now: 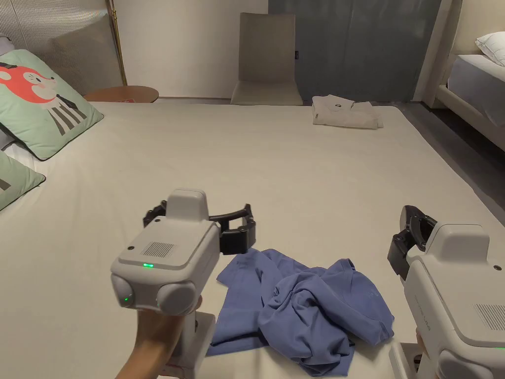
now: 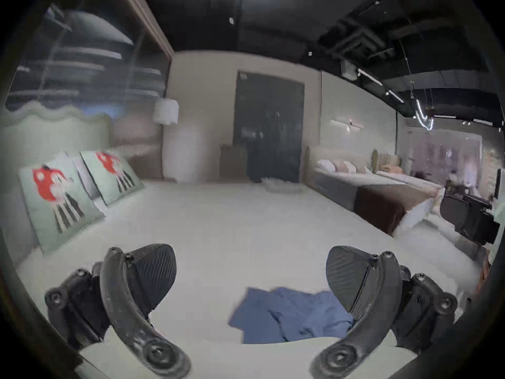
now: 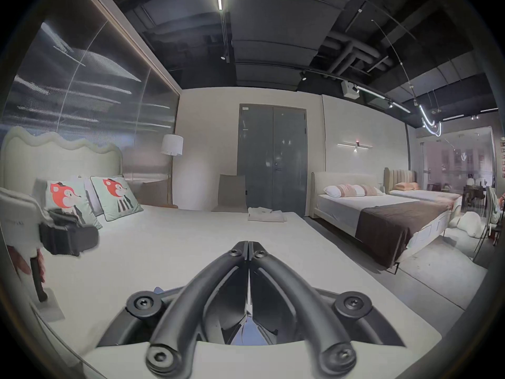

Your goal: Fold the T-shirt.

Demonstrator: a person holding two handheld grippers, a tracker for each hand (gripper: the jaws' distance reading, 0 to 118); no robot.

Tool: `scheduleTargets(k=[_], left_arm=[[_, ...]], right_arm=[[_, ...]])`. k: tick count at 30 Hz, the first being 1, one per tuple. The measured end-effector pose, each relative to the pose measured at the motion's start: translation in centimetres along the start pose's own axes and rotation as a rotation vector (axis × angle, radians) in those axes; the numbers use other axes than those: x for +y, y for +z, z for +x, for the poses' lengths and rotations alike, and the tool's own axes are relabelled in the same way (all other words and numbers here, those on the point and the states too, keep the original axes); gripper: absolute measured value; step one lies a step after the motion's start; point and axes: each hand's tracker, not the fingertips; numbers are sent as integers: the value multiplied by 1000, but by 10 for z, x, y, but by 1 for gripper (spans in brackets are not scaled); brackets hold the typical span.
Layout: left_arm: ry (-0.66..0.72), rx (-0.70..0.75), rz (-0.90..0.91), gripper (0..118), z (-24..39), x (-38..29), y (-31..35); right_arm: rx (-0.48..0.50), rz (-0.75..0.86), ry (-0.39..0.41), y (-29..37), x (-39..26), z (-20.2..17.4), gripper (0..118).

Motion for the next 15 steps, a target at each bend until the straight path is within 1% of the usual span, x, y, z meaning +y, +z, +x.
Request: scheduleTargets(k=[3,4,5,6,7,8,9,10,15], left_arm=[[-70,71,57,108,-10,4,10],[-96,94,74,102,-13,4,14],[-117,123,98,90,-15,3,18],[-135,136,116,72,-16,3,20],[-149,154,123,45,-17,3,22],[-156,153,111,25,-18,3,23],[-154,149,108,9,-20,3,23],[-149,142,106,0,-22,3,23],[-86,107,49,0,-25,4,18]], right_arm=[[7,5,-1,2,9,-2,1],[7,7,-1,2,10,-3,1],[9,8,0,-2,5,-3,1],[12,9,-1,-2,4,-4,1],[14,10,-2,-2,5,-4,1],[16,12,-4,-3,5,-5,1],[17,13,-6,1,7,-6,1],[18,13,-6,2,7,-7,1],[21,12,-7,2,6,-7,1]])
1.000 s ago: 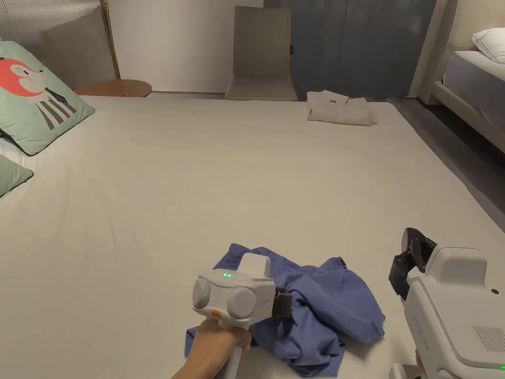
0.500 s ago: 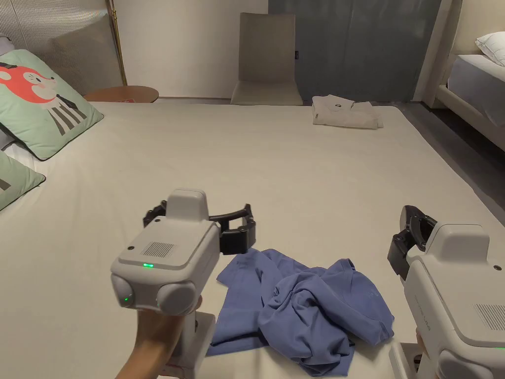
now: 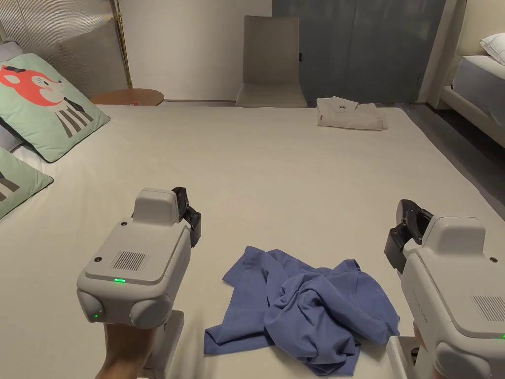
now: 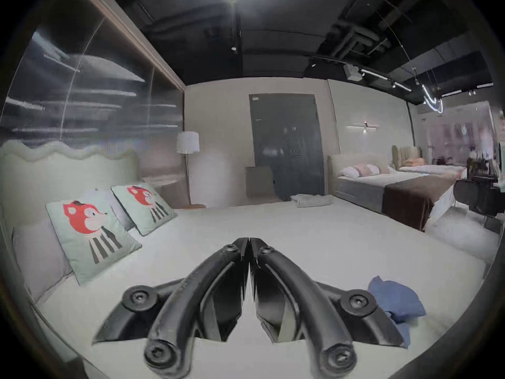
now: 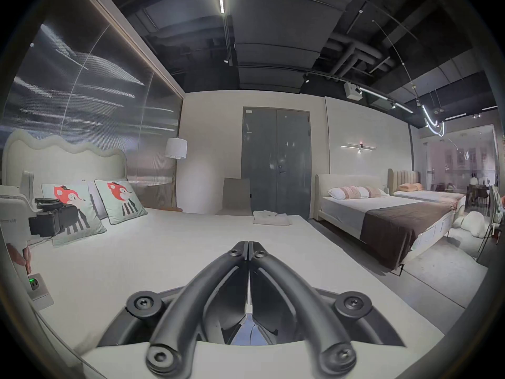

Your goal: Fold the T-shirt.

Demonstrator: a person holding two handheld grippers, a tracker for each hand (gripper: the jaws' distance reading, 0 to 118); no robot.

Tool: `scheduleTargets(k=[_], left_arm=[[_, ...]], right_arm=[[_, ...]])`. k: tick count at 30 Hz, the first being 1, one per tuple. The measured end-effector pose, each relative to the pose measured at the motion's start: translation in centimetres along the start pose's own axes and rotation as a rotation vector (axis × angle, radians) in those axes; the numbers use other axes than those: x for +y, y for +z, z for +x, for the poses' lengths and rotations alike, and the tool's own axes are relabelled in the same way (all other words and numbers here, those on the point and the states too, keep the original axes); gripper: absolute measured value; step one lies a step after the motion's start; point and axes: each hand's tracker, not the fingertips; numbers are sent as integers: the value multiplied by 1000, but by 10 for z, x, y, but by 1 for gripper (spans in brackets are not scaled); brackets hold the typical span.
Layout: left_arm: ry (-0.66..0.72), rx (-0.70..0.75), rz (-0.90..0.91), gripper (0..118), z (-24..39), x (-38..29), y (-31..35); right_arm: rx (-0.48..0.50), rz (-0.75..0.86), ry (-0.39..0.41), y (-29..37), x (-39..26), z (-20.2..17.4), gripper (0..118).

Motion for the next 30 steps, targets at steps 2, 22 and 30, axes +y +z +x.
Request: scheduleTargets(k=[2,22,30], left_arm=[[1,-7,-27,0,0,-1,-4],[53,-206,-755,68,37,-130,-35],[11,-200,-809,54,53,-156,-39]], right_arm=[[1,0,1,0,0,0,1],[-12,-54,-6,-2,-22,10,1],[-14,-83,-4,-6,-28,15,1]])
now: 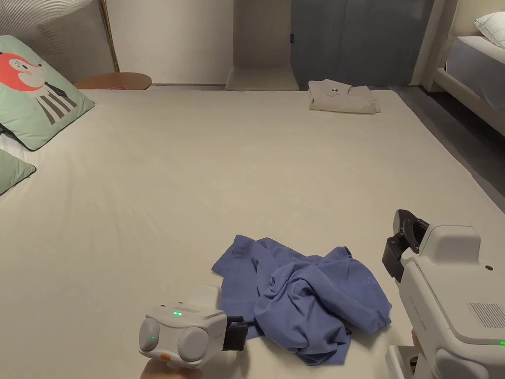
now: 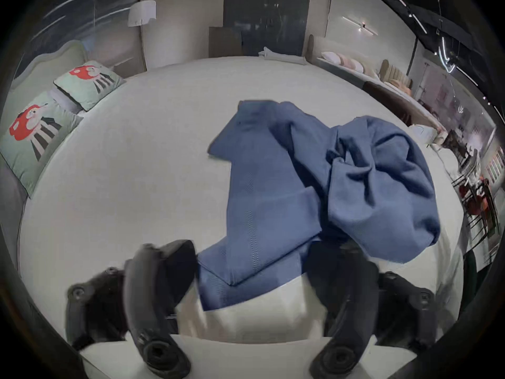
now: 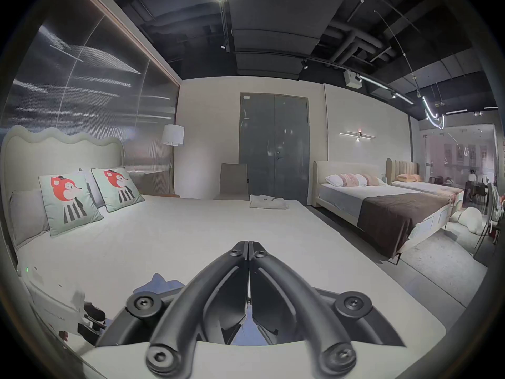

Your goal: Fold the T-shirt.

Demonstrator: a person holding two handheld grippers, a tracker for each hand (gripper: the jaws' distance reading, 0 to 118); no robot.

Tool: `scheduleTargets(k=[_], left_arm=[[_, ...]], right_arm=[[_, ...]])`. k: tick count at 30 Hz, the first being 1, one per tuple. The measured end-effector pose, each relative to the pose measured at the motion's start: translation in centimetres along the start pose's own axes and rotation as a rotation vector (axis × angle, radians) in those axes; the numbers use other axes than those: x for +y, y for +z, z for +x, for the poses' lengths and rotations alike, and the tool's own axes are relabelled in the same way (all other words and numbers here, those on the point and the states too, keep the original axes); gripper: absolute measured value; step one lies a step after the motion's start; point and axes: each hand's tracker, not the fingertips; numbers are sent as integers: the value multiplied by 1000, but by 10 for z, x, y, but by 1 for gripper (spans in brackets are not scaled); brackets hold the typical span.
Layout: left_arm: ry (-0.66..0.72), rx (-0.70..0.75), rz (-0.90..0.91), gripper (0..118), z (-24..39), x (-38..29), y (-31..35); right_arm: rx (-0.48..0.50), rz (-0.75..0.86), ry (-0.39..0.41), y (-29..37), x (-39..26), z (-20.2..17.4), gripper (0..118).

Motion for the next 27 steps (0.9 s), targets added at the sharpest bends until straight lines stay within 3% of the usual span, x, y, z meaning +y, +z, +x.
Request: scheduleTargets(k=[1,5,6,7,11,15,17,18,19,21,22,27], left_arm=[[-8,0,-4,41,4,-2,-3],[-72,33,18,39,16,-9,-6],[-67,19,18,32,17,-9,-4],[-46,-31,27,10,17,-8,-2],[-46,-24,79,8,17,-4,15],[3,-82,120,8,9,8,40],[16,-100,142,8,4,15,49],[20,-104,146,8,2,17,53],[31,-110,162,8,0,18,57],[35,-123,174,8,-4,23,60],[35,-126,174,8,-6,24,61],[52,-142,175,8,-16,26,54]], right_arm=[[-2,-3,-2,0,0,1,1],[-9,-13,-7,-3,-5,6,1],[-11,-15,-6,-4,-6,6,1],[-11,-20,-6,-6,-7,7,1],[-13,-51,-12,-12,-12,9,1],[-22,-181,-19,-32,-16,10,2],[-15,-318,-1,-72,-25,21,22],[-4,-367,-7,-84,-29,23,40],[16,-433,-15,-98,-33,25,68],[42,-533,-40,-125,-44,29,100],[54,-598,-38,-142,-52,29,106],[95,-774,58,-199,-85,21,104]])
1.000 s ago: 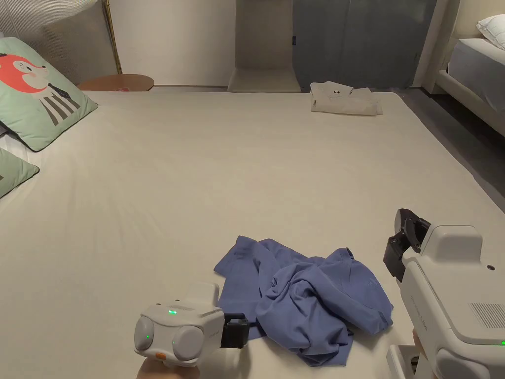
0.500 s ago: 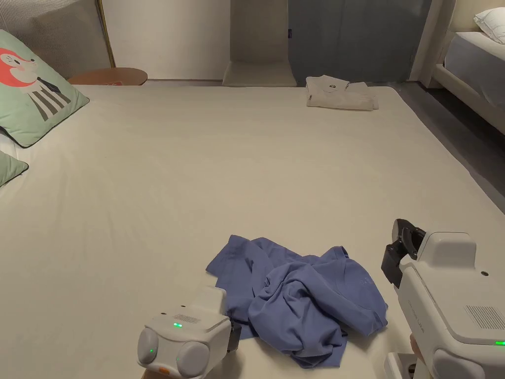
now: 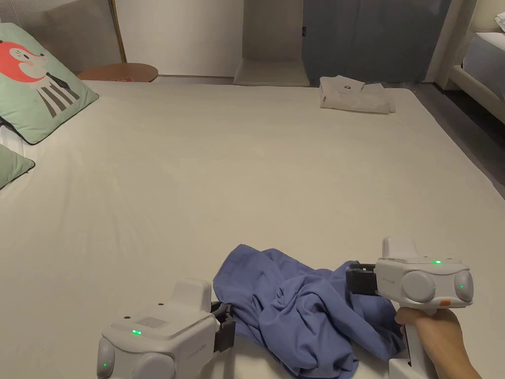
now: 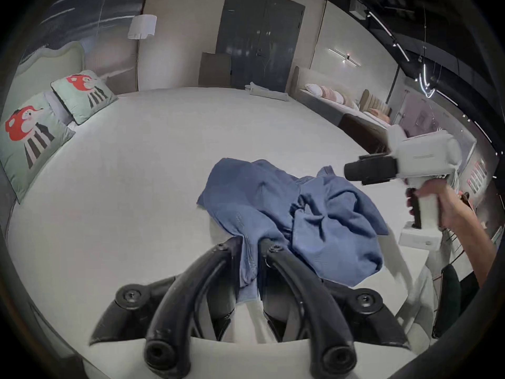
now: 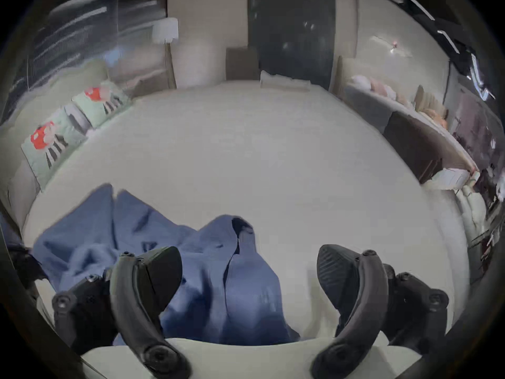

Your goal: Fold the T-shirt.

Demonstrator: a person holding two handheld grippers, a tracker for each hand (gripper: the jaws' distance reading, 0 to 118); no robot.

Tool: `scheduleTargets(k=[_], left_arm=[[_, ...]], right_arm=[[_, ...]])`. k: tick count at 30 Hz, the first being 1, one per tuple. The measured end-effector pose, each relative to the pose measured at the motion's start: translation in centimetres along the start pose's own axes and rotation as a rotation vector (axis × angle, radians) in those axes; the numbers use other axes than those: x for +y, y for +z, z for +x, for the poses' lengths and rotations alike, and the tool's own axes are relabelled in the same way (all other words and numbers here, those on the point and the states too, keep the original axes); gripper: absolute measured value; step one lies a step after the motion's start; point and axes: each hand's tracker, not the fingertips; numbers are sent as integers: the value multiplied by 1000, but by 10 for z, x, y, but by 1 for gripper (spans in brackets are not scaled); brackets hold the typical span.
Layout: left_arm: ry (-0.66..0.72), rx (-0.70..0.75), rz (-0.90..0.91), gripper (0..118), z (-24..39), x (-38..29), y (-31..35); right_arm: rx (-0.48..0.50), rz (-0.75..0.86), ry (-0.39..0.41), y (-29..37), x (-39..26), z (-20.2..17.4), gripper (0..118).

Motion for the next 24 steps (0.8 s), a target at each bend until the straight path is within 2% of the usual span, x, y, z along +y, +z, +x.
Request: scheduleTargets(k=[2,5,8,9,10,13,18,24], left_arm=[[11,-3,-9,8,-3,-1,-4],[21,-3,-19,8,-7,-3,-7],[28,-4,-23,8,-8,-4,-8],[28,-5,-23,8,-9,-4,-8],[29,-6,-22,8,-8,-4,-7],[33,-10,-13,8,-9,-3,-6],[77,-9,41,8,-22,11,7],[79,67,151,8,-59,65,31]], right_arm=[[24,-33,35,-12,1,-8,95],[56,-95,32,-24,-3,-18,61],[68,-61,43,-18,-8,-24,54],[72,-54,45,-15,-8,-25,42],[94,-45,47,-10,-7,-25,10],[53,14,110,2,-3,-26,10],[6,169,134,66,21,-22,10],[-22,385,147,130,69,-12,10]])
